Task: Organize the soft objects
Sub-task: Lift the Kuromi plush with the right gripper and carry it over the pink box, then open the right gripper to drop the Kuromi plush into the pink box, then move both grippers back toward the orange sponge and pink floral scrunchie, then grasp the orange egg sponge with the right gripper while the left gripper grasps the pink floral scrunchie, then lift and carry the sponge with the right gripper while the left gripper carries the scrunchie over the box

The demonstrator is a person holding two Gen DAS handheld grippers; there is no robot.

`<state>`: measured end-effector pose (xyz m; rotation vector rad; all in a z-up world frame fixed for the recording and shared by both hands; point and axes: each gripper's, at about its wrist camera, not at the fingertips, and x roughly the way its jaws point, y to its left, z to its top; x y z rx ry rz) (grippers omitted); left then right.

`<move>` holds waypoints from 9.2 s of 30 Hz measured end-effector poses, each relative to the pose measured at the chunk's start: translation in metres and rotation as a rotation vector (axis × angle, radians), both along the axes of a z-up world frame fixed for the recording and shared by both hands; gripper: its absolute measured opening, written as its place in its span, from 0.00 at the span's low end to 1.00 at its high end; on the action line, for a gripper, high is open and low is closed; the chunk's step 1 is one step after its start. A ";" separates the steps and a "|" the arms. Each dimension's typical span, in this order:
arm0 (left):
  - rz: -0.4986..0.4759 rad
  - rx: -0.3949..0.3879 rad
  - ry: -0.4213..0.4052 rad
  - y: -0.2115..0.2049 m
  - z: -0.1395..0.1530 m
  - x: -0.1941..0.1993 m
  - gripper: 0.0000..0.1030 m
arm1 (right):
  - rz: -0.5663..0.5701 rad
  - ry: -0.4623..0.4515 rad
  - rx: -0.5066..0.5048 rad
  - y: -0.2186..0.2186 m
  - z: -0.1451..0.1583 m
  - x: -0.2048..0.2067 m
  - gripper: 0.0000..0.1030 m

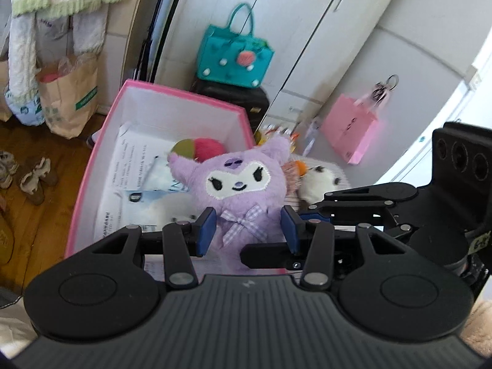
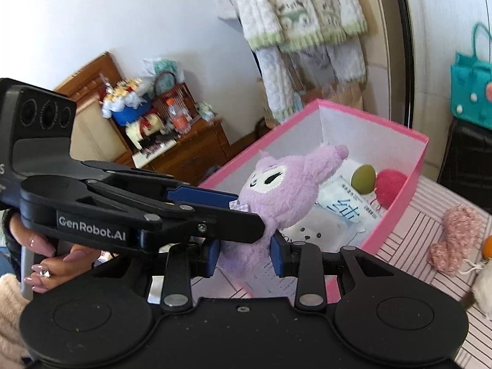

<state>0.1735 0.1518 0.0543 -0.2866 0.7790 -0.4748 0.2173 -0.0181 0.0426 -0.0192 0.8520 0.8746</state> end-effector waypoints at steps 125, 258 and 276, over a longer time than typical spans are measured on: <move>0.110 0.220 -0.136 -0.228 -0.068 0.081 0.67 | -0.314 0.077 -0.068 -0.235 -0.053 0.153 0.66; -0.093 0.337 -0.043 -0.032 0.030 -0.035 0.19 | 0.027 -0.214 0.009 -0.089 0.034 -0.081 0.53; -0.007 0.363 0.022 -0.011 -0.015 0.077 0.19 | 0.048 -0.392 -0.120 -0.026 0.009 0.031 0.53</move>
